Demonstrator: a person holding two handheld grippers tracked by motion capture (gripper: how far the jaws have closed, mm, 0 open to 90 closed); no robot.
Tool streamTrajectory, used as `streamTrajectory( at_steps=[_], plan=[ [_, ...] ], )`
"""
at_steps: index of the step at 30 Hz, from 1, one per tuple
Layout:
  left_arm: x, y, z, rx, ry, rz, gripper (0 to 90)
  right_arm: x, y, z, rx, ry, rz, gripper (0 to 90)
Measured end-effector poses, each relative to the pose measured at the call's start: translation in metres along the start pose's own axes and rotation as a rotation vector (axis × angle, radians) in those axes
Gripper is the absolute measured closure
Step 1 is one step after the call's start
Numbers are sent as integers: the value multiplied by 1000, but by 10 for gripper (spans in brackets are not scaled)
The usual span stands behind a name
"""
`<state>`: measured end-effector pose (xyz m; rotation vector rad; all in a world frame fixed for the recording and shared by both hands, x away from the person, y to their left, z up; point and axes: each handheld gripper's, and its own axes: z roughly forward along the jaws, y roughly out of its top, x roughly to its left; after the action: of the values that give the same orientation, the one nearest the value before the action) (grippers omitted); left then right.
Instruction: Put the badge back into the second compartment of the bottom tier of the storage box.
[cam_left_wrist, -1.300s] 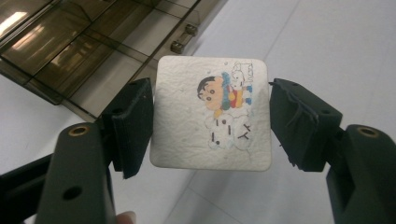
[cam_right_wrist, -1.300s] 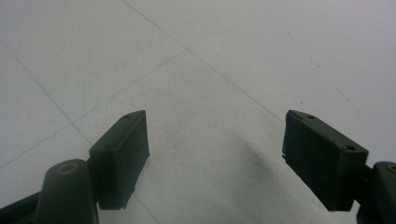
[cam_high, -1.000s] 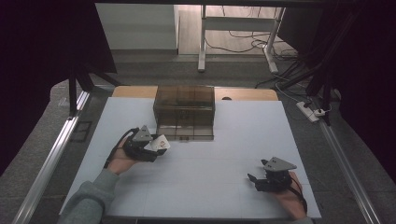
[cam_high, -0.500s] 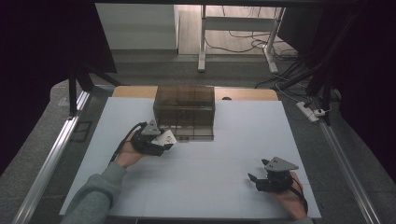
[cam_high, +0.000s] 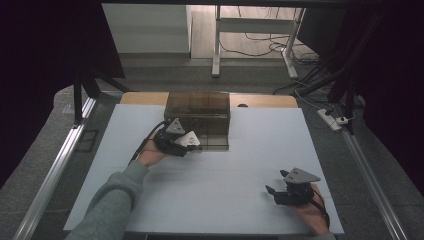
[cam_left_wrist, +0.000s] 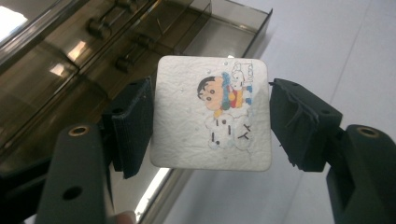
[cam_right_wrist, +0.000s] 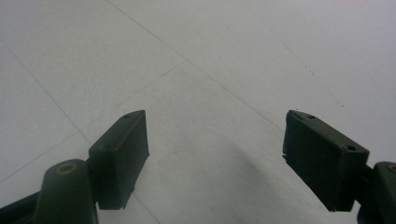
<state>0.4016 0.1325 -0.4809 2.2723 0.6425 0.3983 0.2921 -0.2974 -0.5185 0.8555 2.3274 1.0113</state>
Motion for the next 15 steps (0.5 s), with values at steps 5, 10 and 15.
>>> streamTrajectory(
  at_steps=[5, 10, 15],
  plan=[
    [4, 7, 11, 5, -23, 1, 323, -1, 0, 0, -2, 3, 6, 223],
    [7, 12, 19, 17, -36, 13, 323, -1, 0, 1, -5, 7, 7, 223],
    [13, 14, 26, 17, -53, 6, 323, -1, 0, 1, -2, 7, 6, 223]
  ],
)
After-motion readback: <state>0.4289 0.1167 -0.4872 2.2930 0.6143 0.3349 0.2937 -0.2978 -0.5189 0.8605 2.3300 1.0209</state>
